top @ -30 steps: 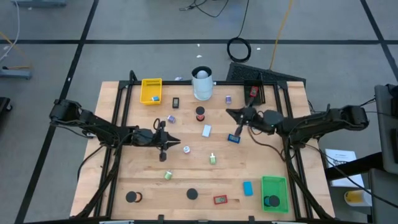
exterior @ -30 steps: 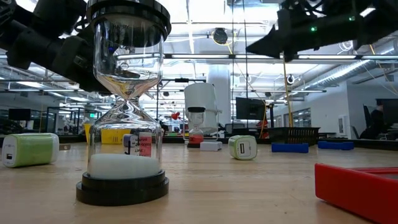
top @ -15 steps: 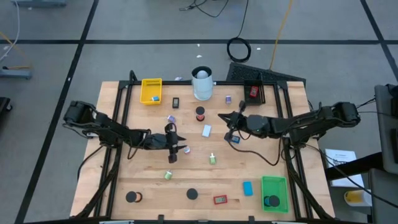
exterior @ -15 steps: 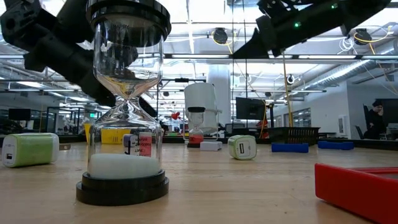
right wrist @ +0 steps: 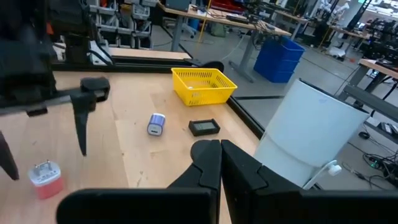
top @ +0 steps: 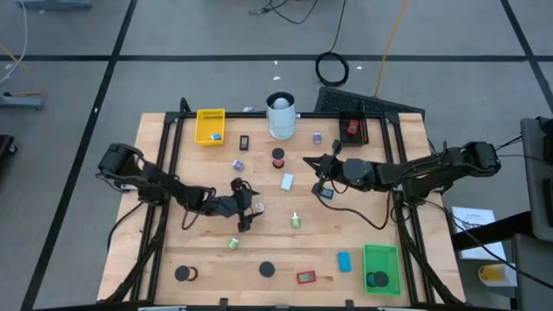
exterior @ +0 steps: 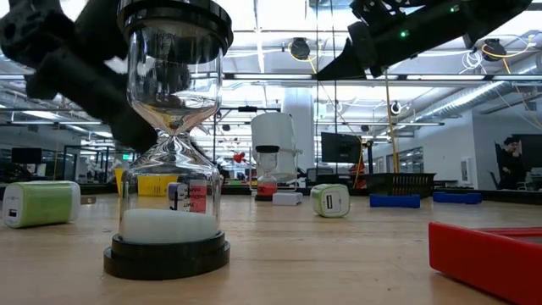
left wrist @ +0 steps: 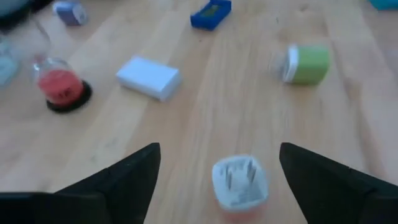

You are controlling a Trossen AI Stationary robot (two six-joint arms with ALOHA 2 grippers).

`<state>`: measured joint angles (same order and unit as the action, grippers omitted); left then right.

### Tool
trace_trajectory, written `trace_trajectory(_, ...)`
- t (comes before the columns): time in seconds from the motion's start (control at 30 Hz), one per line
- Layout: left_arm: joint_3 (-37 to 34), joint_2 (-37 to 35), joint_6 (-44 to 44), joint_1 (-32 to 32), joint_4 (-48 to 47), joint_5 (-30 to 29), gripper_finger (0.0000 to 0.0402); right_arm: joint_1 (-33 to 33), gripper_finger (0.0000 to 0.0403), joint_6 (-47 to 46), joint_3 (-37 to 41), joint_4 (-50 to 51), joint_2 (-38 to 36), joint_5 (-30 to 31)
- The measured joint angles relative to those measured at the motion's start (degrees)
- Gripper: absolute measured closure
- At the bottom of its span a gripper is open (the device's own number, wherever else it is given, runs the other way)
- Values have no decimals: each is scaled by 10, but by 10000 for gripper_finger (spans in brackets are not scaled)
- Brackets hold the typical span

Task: Pick & Place Office items
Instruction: Put the pink charger adapter in the yellow bin

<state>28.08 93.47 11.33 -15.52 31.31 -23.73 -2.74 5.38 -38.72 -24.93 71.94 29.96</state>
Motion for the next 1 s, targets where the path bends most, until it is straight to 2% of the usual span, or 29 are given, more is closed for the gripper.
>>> trace_trajectory(0.13,20,57,3,0,20,1,67,0,399,0,0,0,0,0)
trace_trajectory(0.23,47,88,9,0,15,13,90,0,399,0,0,4,0,0)
trace_trajectory(0.47,72,100,14,0,-39,12,207,0,399,5,0,14,0,0)
trace_trajectory(0.57,70,92,6,0,-52,-10,264,0,399,10,0,13,0,0)
trace_trajectory(0.6,71,88,6,0,-59,-17,269,0,399,11,0,14,0,0)
trace_trajectory(0.73,72,24,-5,11,-132,-40,268,0,399,13,0,12,0,0)
trace_trajectory(0.87,71,-88,-5,43,-252,-85,268,0,399,13,0,13,0,0)
trace_trajectory(1.0,71,-211,-3,107,-363,-128,268,0,399,12,0,17,0,0)
